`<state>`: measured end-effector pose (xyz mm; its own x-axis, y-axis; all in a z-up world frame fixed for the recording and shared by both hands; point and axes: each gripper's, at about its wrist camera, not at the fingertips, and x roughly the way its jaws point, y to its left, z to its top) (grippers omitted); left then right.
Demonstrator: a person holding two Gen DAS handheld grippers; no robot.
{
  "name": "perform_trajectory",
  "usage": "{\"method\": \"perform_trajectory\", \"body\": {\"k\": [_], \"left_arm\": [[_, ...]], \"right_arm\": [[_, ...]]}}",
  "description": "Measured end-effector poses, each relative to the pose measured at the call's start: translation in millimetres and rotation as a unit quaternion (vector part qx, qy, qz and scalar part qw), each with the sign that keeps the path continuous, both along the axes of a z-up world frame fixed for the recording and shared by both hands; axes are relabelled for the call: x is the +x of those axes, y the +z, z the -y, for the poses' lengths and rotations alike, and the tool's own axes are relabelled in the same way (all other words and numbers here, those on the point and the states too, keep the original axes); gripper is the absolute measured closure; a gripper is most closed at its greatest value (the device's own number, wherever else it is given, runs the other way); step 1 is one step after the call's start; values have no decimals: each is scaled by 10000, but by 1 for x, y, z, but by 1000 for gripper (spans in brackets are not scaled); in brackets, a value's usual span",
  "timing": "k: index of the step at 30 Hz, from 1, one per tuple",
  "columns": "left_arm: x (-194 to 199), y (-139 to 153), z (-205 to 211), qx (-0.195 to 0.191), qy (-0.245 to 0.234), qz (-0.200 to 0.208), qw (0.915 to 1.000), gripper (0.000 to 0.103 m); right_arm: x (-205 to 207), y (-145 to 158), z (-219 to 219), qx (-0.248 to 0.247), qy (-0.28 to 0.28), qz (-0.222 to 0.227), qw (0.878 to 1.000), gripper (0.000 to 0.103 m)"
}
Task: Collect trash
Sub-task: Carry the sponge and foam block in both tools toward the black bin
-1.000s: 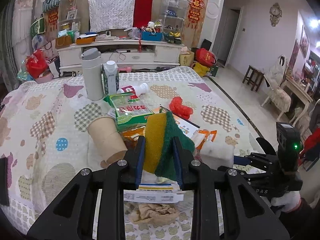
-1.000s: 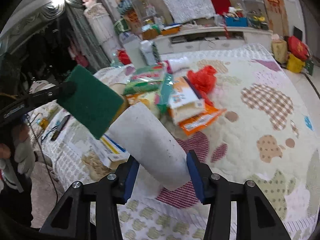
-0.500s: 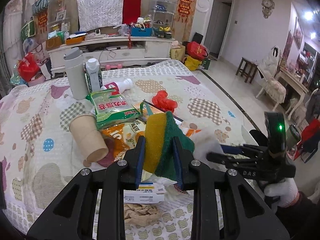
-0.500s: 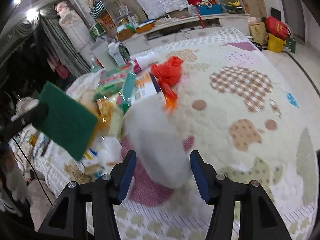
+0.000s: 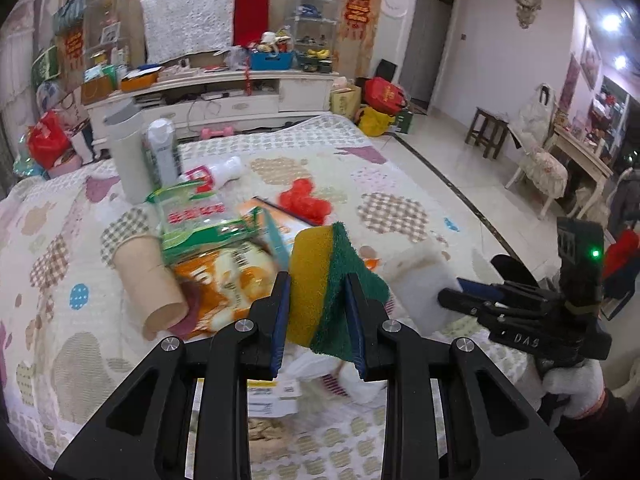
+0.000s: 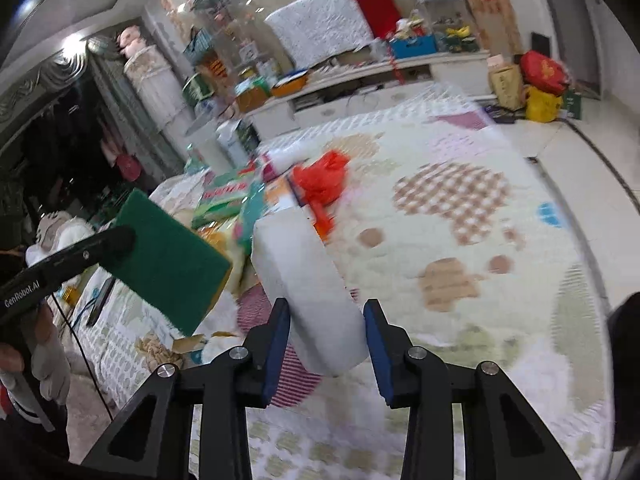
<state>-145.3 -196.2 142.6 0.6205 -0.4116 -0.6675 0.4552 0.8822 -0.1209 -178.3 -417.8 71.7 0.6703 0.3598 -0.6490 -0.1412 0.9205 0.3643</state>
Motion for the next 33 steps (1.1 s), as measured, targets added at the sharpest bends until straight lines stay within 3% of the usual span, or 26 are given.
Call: {"method": "perform_trajectory", "body": {"k": [10, 18, 33], "left_arm": [[-8, 4, 72, 53, -543, 68, 9985, 79], [-13, -5, 144, 162, -1026, 56, 9946, 79], [-18, -27, 267, 201, -1820, -171, 9829, 79]], "right_arm": [[-30, 17, 65, -259, -767, 189, 9965, 67], [-52, 13, 120, -438, -1340, 160, 9899, 67], [-111, -8, 232, -553, -2509, -221, 9662, 66]]}}
